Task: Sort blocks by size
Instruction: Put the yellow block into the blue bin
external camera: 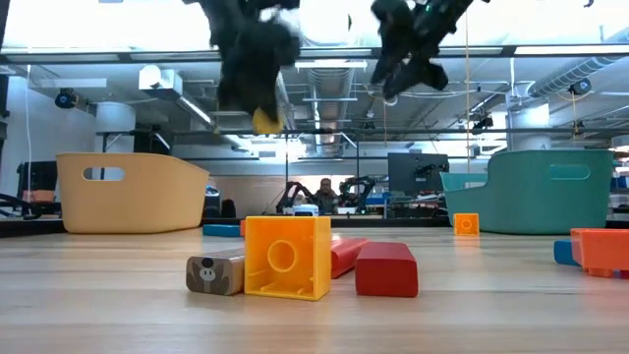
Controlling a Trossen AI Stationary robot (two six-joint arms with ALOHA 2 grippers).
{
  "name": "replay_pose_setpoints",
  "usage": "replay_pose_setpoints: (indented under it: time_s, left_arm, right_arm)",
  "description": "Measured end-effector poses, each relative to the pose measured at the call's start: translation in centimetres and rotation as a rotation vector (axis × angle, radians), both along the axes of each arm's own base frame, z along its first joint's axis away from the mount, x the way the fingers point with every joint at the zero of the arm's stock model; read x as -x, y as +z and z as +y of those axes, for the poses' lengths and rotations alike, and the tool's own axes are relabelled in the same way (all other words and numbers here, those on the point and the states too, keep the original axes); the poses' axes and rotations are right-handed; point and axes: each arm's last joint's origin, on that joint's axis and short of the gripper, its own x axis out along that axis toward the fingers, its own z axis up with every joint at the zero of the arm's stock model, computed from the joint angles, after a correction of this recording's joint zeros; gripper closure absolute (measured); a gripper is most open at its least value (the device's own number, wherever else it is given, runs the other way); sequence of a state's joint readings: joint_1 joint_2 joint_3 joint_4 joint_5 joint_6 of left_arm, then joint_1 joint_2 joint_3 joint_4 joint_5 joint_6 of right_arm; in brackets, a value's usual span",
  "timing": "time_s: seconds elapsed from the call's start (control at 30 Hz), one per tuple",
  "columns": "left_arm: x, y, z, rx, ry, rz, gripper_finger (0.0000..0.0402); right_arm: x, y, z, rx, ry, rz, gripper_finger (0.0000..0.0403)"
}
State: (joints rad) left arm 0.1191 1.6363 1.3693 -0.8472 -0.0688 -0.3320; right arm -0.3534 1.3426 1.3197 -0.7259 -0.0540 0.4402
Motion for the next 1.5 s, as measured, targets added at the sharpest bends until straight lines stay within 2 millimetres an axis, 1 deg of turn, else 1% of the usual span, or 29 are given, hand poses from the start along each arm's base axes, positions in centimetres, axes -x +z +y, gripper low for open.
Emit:
replay_pose_setpoints:
  time_s: [0.13,0.27,0.37,0.43,0.5,0.57,0.63,0.8,0.87,0.97,1.03,1.07,1.2,1.37,1.5]
  left_arm:
    - [0.4,6.0,0.1,0.017,-0.008,-0.194,0.0274]
    - [1.1,11.3,-0.2,0.021,-0.135,-0.414,0.0274]
    - [1.7,14.3,-0.7,0.061,-0.222,-0.590,0.0274]
    - [2.1,15.5,-0.9,0.078,-0.264,-0.682,0.0273]
    - [2.1,16.0,-0.9,0.091,-0.267,-0.743,0.0273]
    - [1.9,15.8,-0.9,0.114,-0.245,-0.776,0.0273]
    - [1.3,15.1,-0.9,0.136,-0.230,-0.822,0.0273]
    - [0.0,11.4,-1.6,0.230,-0.186,-0.902,0.0273]
    - [-0.1,10.3,-1.7,0.288,-0.152,-0.982,0.0273]
    - [0.1,10.0,-1.5,0.359,-0.115,-1.166,0.0273]
    - [0.3,9.8,-1.3,0.386,-0.079,-1.264,0.0273]
    - [0.2,9.3,-1.3,0.407,-0.066,-1.278,0.0273]
    - [-0.3,8.2,-1.2,0.457,-0.027,-1.249,0.0273]
    - [-0.7,8.1,-1.2,0.459,-0.027,-1.251,0.0273]
    - [-0.8,8.5,-1.1,0.435,-0.043,-1.265,0.0273]
  right_arm:
    - [0.7,1.8,1.6,0.089,0.104,-0.068,0.0228]
    - [0.9,3.4,3.4,0.230,0.260,-0.143,0.0239]
    - [0.9,4.5,5.0,0.368,0.398,-0.211,0.0248]
    - [0.8,5.5,6.2,0.460,0.482,-0.277,0.0254]
    - [0.8,6.2,7.2,0.541,0.547,-0.332,0.0259]
    - [0.5,6.7,8.1,0.615,0.604,-0.381,0.0262]
    - [0.3,7.1,9.1,0.697,0.638,-0.411,0.0263]
    - [0.1,7.4,11.7,0.914,0.628,-0.352,0.0244]
    - [0.4,7.5,12.6,0.972,0.611,-0.324,0.0231]
    - [0.9,7.9,13.5,1.017,0.602,-0.319,0.0209]
    - [1.0,8.1,13.6,1.018,0.596,-0.332,0.0192]
    - [1.0,8.1,13.6,1.014,0.589,-0.335,0.0184]
    - [0.7,8.2,13.4,1.046,0.561,-0.329,0.0148]
    - [0.3,8.2,13.2,1.067,0.558,-0.327,0.0111]
    - [0.0,7.9,13.2,1.067,0.571,-0.321,0.0099]
